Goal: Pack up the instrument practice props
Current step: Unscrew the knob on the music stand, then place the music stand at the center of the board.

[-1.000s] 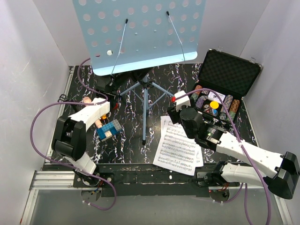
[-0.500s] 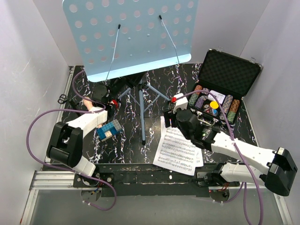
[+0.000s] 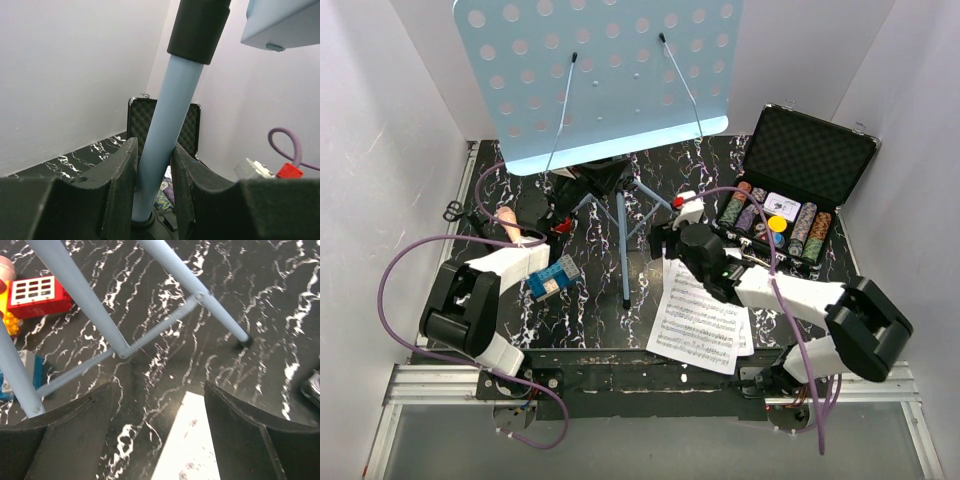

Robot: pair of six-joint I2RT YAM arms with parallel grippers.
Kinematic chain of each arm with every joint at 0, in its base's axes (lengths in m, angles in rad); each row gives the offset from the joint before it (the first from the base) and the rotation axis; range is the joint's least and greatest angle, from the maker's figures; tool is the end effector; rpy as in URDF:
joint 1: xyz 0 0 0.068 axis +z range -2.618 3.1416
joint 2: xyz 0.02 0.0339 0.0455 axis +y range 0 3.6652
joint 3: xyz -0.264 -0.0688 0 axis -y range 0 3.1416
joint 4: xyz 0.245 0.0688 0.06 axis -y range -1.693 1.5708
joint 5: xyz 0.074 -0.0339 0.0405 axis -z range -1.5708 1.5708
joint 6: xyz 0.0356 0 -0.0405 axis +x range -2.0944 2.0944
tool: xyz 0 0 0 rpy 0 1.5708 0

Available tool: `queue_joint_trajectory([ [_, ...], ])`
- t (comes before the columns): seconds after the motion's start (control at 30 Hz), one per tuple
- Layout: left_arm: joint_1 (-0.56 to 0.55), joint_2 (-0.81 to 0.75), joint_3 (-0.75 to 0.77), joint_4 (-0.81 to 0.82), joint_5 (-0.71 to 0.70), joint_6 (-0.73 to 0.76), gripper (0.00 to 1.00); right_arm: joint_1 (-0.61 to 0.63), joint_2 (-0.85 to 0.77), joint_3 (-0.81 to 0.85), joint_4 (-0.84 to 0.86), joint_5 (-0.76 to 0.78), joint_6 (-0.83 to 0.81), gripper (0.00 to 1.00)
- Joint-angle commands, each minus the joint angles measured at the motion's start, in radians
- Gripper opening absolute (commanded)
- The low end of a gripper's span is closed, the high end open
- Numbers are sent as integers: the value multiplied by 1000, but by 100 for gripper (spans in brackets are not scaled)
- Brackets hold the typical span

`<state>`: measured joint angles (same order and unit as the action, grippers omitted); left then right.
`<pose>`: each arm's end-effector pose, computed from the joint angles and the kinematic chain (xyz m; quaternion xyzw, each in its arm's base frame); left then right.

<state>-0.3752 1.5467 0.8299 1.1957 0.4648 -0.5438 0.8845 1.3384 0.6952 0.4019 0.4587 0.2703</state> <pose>0.3028 -0.1364 0.3105 0.1536 0.5201 -0.4760 0.6924 0.1985 0.2175 0.2462 -0.0980 0.7730 0.1780 0.6010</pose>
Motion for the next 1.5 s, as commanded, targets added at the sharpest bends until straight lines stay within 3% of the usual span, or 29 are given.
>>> queue_joint_trajectory([
  [0.0, -18, 38, -86, -260, 133, -44, 0, -10, 90, 113, 178, -90, 7, 81],
  [0.33, -18, 23, -57, -320, 135, -53, 0, -21, 228, 164, 392, -192, 32, 81],
  [0.47, -18, 26, -38, -323, 138, -71, 0, -25, 277, 197, 405, -203, 44, 81],
  [0.9, -19, 6, -20, -307, 170, -139, 0, -45, 447, 309, 548, -222, 63, 71],
  [1.03, -18, -2, -23, -309, 178, -143, 0, -47, 476, 346, 569, -244, 41, 58],
  [1.33, -18, -22, -31, -304, 164, -140, 0, -53, 464, 339, 560, -269, 35, 3],
  [1.47, -18, -20, -11, -291, 153, -148, 0, -55, 424, 328, 482, -256, 21, 1],
])
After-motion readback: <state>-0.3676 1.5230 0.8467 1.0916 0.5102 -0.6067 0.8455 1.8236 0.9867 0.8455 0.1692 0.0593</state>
